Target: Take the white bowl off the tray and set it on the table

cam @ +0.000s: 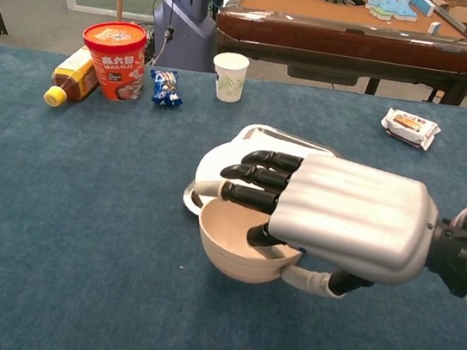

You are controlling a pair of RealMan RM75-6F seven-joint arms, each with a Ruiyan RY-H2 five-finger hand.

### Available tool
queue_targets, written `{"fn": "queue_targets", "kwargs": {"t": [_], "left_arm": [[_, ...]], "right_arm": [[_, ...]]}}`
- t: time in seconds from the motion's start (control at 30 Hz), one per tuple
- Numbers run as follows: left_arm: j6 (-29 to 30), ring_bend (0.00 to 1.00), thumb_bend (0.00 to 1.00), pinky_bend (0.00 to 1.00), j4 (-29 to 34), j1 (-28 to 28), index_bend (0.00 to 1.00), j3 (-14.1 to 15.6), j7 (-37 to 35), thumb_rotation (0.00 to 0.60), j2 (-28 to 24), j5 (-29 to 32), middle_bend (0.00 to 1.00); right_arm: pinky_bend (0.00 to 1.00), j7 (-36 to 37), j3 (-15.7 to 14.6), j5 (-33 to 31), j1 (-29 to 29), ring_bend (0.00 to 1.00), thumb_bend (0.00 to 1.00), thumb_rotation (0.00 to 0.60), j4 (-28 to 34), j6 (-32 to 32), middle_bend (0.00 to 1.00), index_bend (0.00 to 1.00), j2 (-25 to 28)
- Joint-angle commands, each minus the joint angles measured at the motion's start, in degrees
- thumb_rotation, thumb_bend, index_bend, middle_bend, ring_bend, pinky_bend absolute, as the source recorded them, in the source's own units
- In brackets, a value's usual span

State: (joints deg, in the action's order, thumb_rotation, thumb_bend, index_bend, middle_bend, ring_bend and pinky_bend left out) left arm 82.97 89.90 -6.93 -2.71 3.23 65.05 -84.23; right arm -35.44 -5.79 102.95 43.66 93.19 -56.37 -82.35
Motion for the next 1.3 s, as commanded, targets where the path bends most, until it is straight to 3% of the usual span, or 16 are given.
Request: {"fn": "queue_targets", "kwargs": {"t": [0.03,0.37,0.47,0.7,1.07,1.3], "left_arm": [[-0.1,0.22,0.01,0.43,0.1,0.0,0.45,0.0,0.1,0.600,0.0,0.1,0.32],[0.0,0.22,0.01,0.43,0.1,0.0,0.45,0.0,0.0,0.600,-0.1,0.1,0.32],[0.0,0.22,0.01,0.43,0.2,0.1,0.45,0.0,-0.2,0.600,-0.2,0.0,0.32],[0.0,0.22,0.01,0.43,0.2,0.1,0.45,0.0,-0.1,0.600,-0.1,0.0,0.32],[0.0,0.22,0.01,0.43,0.0,0.1,0.45,0.1,0.5,0.600,0.1,0.1,0.32],[0.0,0.22,0.01,0.43,0.2,0.1,0.45,0.1,0.8,0.600,0.0,0.1,0.32]], "right_arm": [[0.05,0.0,-0.1,0.3,-0.1,0.00,0.50,0.600,-0.2,0.3,0.04,0.68,-0.2],[0.05,-0.5,-0.3,0.8,-0.9,0.00,0.50,0.600,-0.3,1.1,0.04,0.67,-1.0],[0.05,-0.7,-0.2,0.5,-1.4,0.00,0.49,0.600,-0.2,1.0,0.04,0.63,-1.1],[0.05,-0.5,-0.4,0.0,-2.8,0.00,0.34,0.600,0.0,0.5,0.04,0.53,-0.8],[0.05,-0.1,-1.2,0.7,-4.8,0.00,0.20,0.600,2.1,-1.5,0.04,0.40,2.3],[0.05,-1.3,-0.6,-0.6,-7.7,0.00,0.18,0.600,6.1,-5.2,0.04,0.39,7.2]]}}
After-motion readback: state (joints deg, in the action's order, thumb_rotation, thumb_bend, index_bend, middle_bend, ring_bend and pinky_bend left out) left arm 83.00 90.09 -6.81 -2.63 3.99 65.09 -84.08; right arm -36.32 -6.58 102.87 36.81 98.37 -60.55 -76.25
